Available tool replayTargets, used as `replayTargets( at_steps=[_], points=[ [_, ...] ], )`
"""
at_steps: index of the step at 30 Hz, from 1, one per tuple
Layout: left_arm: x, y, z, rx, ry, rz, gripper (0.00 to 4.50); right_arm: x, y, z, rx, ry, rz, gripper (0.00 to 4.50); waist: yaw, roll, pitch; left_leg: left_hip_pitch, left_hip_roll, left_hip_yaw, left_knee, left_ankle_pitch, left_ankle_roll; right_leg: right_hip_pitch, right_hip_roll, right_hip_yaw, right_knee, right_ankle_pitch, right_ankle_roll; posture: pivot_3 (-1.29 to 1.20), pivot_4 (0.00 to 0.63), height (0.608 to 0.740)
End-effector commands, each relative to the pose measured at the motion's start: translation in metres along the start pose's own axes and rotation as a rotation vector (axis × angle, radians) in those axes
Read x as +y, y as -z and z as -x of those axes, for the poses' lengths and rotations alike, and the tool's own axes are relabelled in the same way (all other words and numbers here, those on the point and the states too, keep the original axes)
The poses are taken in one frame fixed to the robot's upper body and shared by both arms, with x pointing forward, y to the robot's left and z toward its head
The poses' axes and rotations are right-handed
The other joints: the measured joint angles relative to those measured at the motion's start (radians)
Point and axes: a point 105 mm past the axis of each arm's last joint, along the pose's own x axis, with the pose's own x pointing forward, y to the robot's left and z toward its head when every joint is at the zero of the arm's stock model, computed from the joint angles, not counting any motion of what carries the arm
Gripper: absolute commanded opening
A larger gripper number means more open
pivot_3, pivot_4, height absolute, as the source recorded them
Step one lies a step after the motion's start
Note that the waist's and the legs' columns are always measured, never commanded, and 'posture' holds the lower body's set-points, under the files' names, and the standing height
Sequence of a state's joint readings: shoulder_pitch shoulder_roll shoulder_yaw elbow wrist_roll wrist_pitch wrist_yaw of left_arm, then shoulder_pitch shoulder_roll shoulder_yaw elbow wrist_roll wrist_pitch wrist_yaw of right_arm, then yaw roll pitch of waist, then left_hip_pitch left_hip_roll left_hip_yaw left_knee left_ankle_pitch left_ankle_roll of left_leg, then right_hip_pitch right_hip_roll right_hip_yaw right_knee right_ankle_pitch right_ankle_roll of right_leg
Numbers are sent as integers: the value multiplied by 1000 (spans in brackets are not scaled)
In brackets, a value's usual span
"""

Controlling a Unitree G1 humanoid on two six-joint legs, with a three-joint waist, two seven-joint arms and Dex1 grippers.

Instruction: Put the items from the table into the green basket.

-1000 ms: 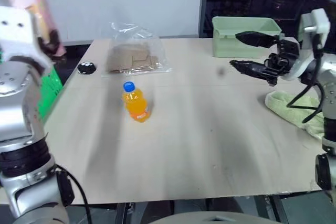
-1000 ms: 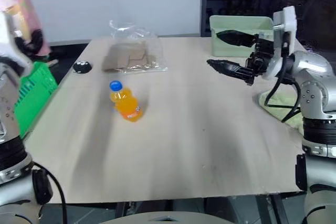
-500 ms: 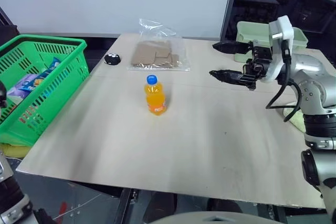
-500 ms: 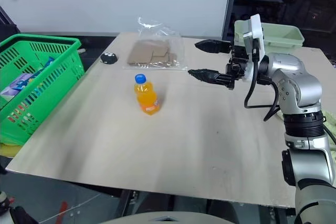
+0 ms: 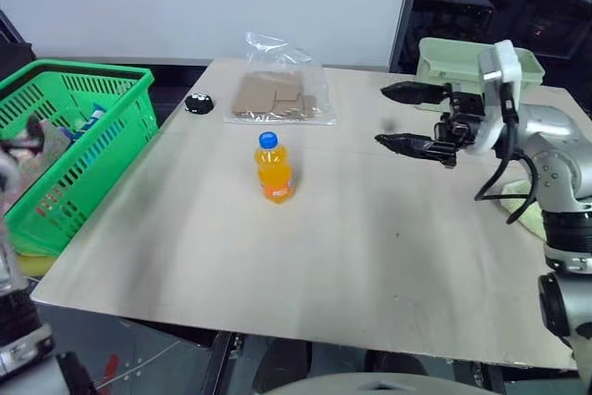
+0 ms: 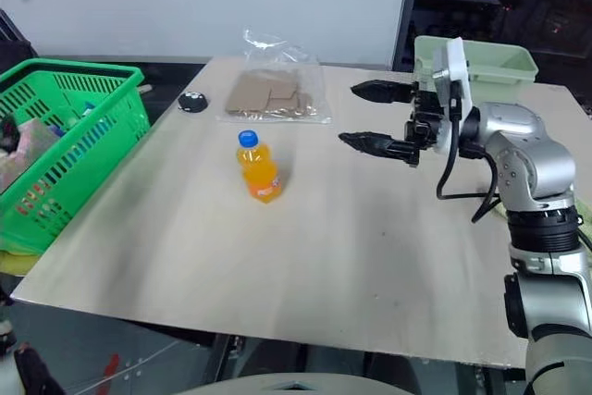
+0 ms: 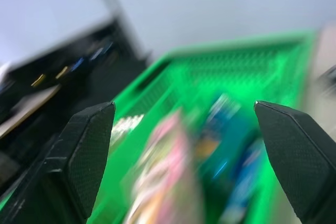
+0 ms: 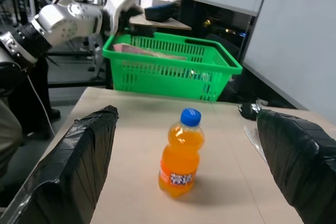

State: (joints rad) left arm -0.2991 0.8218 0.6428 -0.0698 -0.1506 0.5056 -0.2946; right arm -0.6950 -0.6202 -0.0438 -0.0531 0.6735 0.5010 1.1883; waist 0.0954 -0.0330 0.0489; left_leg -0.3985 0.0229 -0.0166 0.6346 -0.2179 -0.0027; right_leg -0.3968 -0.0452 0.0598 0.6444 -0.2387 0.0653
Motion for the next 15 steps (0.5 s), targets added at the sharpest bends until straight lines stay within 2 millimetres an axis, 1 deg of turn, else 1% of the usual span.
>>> replayTargets(
  at_steps=[1,2,4,6,10,12,15],
  points=[
    [-77,-42,16,-204,447,148,4383,2,-13,10,-15,43,54,4500,-3,0,-1,0,0,1,0,0,0,0,0,0,0,0,0,101,0,740],
    [-91,-41,23,-205,533,145,4383,2,-12,12,-11,51,57,4500,-10,0,-1,0,0,2,1,0,0,0,-1,1,0,0,0,101,0,740],
    [-124,-28,43,-157,729,140,4383,3,-11,17,2,72,61,4500,-29,0,0,0,0,4,1,0,0,0,-1,3,0,0,0,76,0,740],
    [-150,-16,62,-114,875,108,4383,5,-11,21,6,90,61,4500,-54,1,0,1,0,5,0,0,1,0,-1,5,0,0,0,57,0,740],
    [-178,13,78,-1,1006,42,4383,11,-9,25,19,110,53,4500,-87,1,0,2,0,5,0,0,1,0,1,5,1,0,0,12,0,740],
    [-189,21,77,35,1004,77,4383,14,-5,29,45,122,49,4500,-100,1,0,3,1,5,0,0,1,0,2,6,1,0,0,-11,0,740],
    [-202,26,80,48,1030,88,4383,17,1,34,87,138,49,4500,-112,1,0,2,1,5,2,0,1,1,2,6,1,0,1,-34,0,740]
  ],
)
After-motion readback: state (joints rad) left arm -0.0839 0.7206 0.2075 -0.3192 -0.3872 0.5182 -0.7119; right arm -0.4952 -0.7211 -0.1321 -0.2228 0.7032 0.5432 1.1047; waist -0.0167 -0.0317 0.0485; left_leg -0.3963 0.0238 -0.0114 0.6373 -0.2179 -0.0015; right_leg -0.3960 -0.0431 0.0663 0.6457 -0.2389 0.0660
